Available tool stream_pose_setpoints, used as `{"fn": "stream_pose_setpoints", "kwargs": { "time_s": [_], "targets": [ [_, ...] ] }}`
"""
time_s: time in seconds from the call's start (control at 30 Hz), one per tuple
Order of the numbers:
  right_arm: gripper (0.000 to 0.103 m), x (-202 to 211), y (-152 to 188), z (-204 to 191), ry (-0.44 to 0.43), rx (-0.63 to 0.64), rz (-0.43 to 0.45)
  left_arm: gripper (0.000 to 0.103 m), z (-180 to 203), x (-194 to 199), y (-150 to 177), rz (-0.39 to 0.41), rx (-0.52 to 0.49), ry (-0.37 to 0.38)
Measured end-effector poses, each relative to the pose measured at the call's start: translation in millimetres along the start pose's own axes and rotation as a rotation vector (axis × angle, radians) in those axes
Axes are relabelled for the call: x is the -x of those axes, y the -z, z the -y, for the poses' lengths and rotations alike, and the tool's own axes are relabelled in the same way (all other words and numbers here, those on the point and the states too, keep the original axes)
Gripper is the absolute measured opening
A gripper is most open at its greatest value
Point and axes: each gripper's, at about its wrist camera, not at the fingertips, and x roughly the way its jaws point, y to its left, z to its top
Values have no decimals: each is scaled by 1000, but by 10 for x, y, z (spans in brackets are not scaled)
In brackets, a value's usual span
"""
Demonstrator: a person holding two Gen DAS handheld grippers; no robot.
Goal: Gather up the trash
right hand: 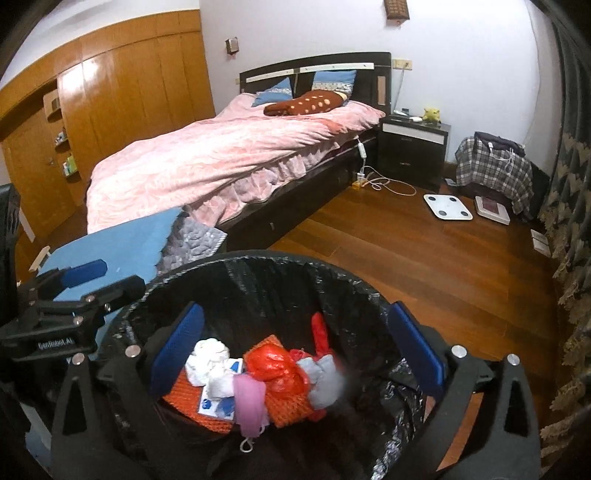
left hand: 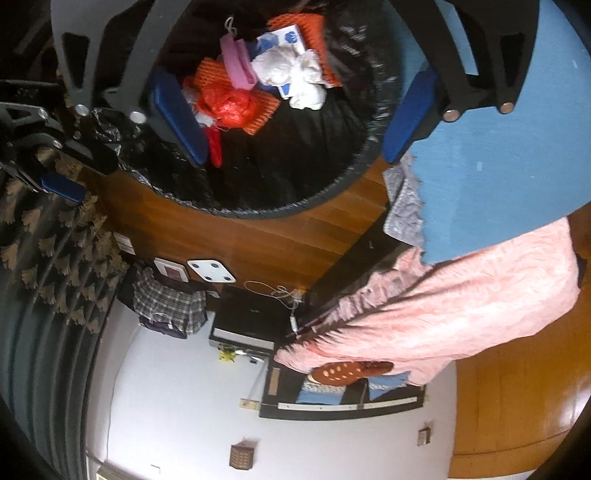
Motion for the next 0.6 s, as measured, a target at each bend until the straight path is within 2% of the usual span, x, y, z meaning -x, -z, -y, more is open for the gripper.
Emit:
{"fn": "stream_pose_setpoints", "kwargs": {
  "time_s": [0.23,0.6],
  "targets": [
    [97,301,-5,-277,-44,44,26,97,-122,377,-4,36,16,-69],
    [98,669,-43,-630,-109,59,46,97,-284,1015,138,109,30,-135]
  ]
}}
